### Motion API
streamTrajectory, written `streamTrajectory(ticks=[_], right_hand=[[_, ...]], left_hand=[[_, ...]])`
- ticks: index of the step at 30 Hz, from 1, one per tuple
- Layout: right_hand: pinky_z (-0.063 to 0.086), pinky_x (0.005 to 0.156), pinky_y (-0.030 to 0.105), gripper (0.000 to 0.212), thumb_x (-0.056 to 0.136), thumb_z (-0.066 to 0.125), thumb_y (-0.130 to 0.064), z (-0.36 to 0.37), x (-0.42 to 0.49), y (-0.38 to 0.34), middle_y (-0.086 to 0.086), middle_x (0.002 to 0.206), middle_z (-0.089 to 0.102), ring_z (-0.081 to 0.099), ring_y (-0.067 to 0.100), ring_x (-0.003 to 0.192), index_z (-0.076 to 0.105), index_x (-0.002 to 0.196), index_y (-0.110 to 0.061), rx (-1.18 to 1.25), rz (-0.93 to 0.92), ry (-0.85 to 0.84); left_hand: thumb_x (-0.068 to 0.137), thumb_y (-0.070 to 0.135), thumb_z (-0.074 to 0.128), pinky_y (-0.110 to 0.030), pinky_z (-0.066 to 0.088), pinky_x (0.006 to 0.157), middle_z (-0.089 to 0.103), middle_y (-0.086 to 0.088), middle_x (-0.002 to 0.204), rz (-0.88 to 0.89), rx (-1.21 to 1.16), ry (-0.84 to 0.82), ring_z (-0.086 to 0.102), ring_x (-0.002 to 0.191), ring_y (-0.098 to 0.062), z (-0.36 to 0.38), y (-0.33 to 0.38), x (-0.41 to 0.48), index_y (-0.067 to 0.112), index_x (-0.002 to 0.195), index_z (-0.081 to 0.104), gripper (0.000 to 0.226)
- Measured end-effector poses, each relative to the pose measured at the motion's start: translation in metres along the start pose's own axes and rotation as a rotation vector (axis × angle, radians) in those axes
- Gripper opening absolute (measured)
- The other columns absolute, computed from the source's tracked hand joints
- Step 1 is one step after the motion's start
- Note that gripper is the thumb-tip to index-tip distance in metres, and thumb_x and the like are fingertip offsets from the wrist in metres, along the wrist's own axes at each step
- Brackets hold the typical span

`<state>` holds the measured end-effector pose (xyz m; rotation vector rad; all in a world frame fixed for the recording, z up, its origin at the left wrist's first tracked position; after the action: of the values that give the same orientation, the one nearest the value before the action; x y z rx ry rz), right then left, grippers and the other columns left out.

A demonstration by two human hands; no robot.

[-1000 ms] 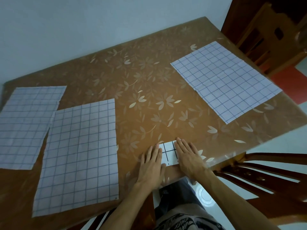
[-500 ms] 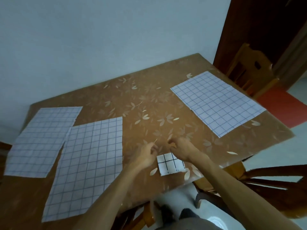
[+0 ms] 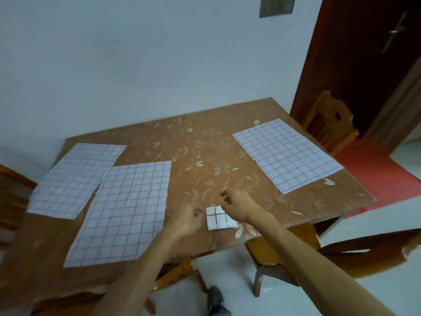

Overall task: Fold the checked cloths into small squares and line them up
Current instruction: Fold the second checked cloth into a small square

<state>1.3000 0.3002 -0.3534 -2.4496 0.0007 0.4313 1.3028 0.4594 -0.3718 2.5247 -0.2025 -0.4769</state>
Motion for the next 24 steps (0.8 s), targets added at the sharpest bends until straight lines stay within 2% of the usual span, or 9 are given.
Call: streamTrajectory(ticks=[3, 6, 10, 12, 15, 17, 21, 24], right_hand=[[0.047, 0.094, 0.033, 0.041, 0.094, 0.05, -0.016, 0.02, -0.008, -0.022, 0.011, 0.127, 0.063, 0.058, 0.028, 0.115, 0.052, 0.134, -0.011, -0.008, -0.058, -0.035], [0.046, 0.094, 0.032, 0.043, 0.093, 0.049, -0.017, 0.045, -0.007, -0.049, 0.012, 0.127, 0.063, 0.057, 0.029, 0.116, 0.051, 0.136, -0.012, -0.018, -0.104, -0.087], [0.047, 0.096, 0.033, 0.044, 0.095, 0.047, -0.015, 0.079, -0.003, -0.087, 0.011, 0.129, 0.062, 0.058, 0.027, 0.117, 0.05, 0.139, -0.012, -0.057, -0.178, -0.134], [0.048, 0.095, 0.031, 0.043, 0.095, 0.047, -0.014, 0.098, 0.004, -0.11, 0.011, 0.13, 0.061, 0.058, 0.025, 0.117, 0.05, 0.138, -0.011, -0.076, -0.217, -0.151], [0.048, 0.097, 0.033, 0.043, 0.095, 0.049, -0.016, 0.128, 0.023, -0.141, 0.009, 0.129, 0.062, 0.058, 0.023, 0.116, 0.051, 0.138, -0.013, -0.084, -0.252, -0.19], [0.047, 0.099, 0.034, 0.042, 0.094, 0.052, -0.02, 0.147, 0.037, -0.162, 0.005, 0.127, 0.063, 0.058, 0.02, 0.116, 0.053, 0.136, -0.016, -0.105, -0.278, -0.196], [0.048, 0.092, 0.024, 0.037, 0.092, 0.054, -0.018, 0.186, 0.061, -0.198, 0.0, 0.121, 0.066, 0.06, 0.015, 0.109, 0.058, 0.129, -0.018, -0.083, -0.327, -0.189], [0.049, 0.092, 0.027, 0.035, 0.092, 0.057, -0.019, 0.218, 0.076, -0.209, 0.001, 0.119, 0.065, 0.061, 0.016, 0.107, 0.06, 0.127, -0.019, -0.113, -0.33, -0.218]], left_hand=[[0.099, 0.018, 0.054, -0.018, 0.046, 0.085, 0.058, 0.003, 0.136, -0.03, -0.013, 0.034, 0.058, 0.11, -0.011, -0.005, -0.018, -0.027, 0.019, 0.114, 0.07, 0.022], [0.099, 0.022, 0.051, -0.028, 0.05, 0.095, 0.065, 0.004, 0.125, -0.119, -0.064, 0.07, 0.06, 0.108, -0.012, -0.018, -0.049, -0.051, 0.025, 0.113, 0.069, 0.023], [0.098, 0.027, 0.052, -0.03, 0.05, 0.092, 0.064, 0.004, 0.121, -0.215, -0.12, 0.08, 0.06, 0.107, -0.014, -0.029, -0.098, -0.077, 0.024, 0.117, 0.065, 0.024], [0.097, 0.028, 0.052, -0.035, 0.052, 0.095, 0.064, 0.003, 0.121, -0.242, -0.137, 0.095, 0.06, 0.107, -0.016, -0.041, -0.127, -0.087, 0.024, 0.116, 0.065, 0.023], [0.098, 0.023, 0.051, -0.035, 0.056, 0.088, 0.064, 0.002, 0.117, -0.279, -0.146, 0.117, 0.062, 0.1, -0.016, -0.058, -0.173, -0.093, 0.024, 0.116, 0.064, 0.023], [0.098, 0.022, 0.053, -0.034, 0.056, 0.089, 0.063, 0.003, 0.116, -0.283, -0.137, 0.132, 0.062, 0.101, -0.014, -0.069, -0.204, -0.093, 0.024, 0.118, 0.064, 0.023], [0.096, 0.021, 0.057, -0.035, 0.054, 0.094, 0.065, 0.003, 0.118, -0.255, -0.114, 0.141, 0.062, 0.105, -0.012, -0.091, -0.26, -0.082, 0.023, 0.118, 0.064, 0.023], [0.096, 0.021, 0.057, -0.034, 0.052, 0.094, 0.065, 0.005, 0.12, -0.19, -0.021, 0.105, 0.06, 0.112, -0.013, -0.096, -0.288, -0.074, 0.026, 0.116, 0.065, 0.022]])
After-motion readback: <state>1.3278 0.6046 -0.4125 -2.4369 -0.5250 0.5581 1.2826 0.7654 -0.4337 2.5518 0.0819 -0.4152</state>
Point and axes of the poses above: each hand's wrist, its own x-axis towards the middle knuckle, its own z-axis out of the palm, y = z × x, the point moved 9 cm from there along x, towards the middle knuckle
